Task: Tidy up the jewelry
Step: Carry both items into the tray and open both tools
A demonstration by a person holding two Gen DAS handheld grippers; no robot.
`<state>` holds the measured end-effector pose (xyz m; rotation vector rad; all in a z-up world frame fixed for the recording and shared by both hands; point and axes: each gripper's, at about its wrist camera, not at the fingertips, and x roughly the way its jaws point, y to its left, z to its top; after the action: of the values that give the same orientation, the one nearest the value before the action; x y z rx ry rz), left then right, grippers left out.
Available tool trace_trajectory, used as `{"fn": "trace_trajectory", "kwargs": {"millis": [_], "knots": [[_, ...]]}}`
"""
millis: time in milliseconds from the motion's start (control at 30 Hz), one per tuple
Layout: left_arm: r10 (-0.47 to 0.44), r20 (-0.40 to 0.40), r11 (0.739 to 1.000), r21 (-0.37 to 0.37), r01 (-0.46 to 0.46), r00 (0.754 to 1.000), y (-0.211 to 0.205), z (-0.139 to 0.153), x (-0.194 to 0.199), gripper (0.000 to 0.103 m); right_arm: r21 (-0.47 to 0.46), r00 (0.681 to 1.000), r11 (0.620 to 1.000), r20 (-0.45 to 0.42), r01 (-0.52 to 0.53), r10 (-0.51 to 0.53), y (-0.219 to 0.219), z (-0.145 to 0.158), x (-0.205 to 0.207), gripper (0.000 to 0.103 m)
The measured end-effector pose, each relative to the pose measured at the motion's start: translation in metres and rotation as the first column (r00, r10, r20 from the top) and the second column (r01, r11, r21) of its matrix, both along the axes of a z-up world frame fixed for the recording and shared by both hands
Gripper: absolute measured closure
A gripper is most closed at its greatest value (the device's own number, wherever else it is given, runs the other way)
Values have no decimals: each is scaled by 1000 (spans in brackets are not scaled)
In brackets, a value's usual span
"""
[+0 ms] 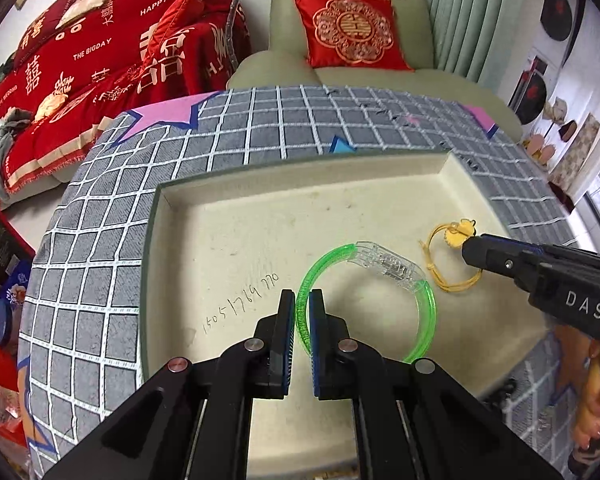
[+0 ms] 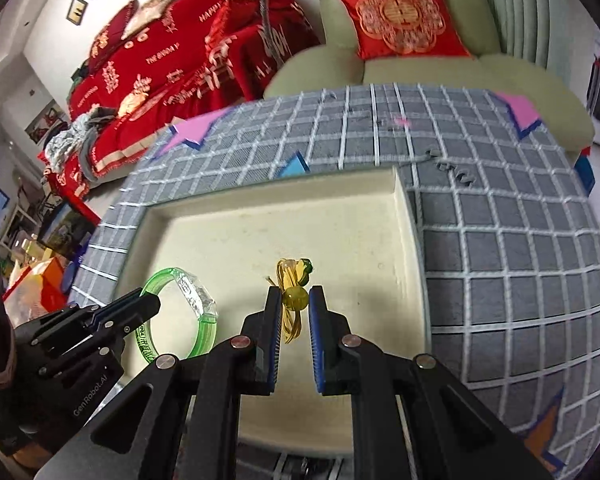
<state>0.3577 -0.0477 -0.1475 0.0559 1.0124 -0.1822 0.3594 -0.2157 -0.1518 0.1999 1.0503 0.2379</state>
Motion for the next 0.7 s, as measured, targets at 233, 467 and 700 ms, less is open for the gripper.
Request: {"fn": "trace_trajectory", "kwargs": {"millis": [233,467,700], "knots": [[13,10,997,82,-14,1000,-7,-15,4,86,-21,999,999,-34,27,-28,-3,-24,5,89],[31,13,991,132,-33,999,-8,-18,4,85,-68,999,997,-36,28,-31,-3,-31,3,85],[28,66,991,126,-36,997,-6,0,-3,85,-18,998,998,8,57,-57,-9,-9,-3,47]]}}
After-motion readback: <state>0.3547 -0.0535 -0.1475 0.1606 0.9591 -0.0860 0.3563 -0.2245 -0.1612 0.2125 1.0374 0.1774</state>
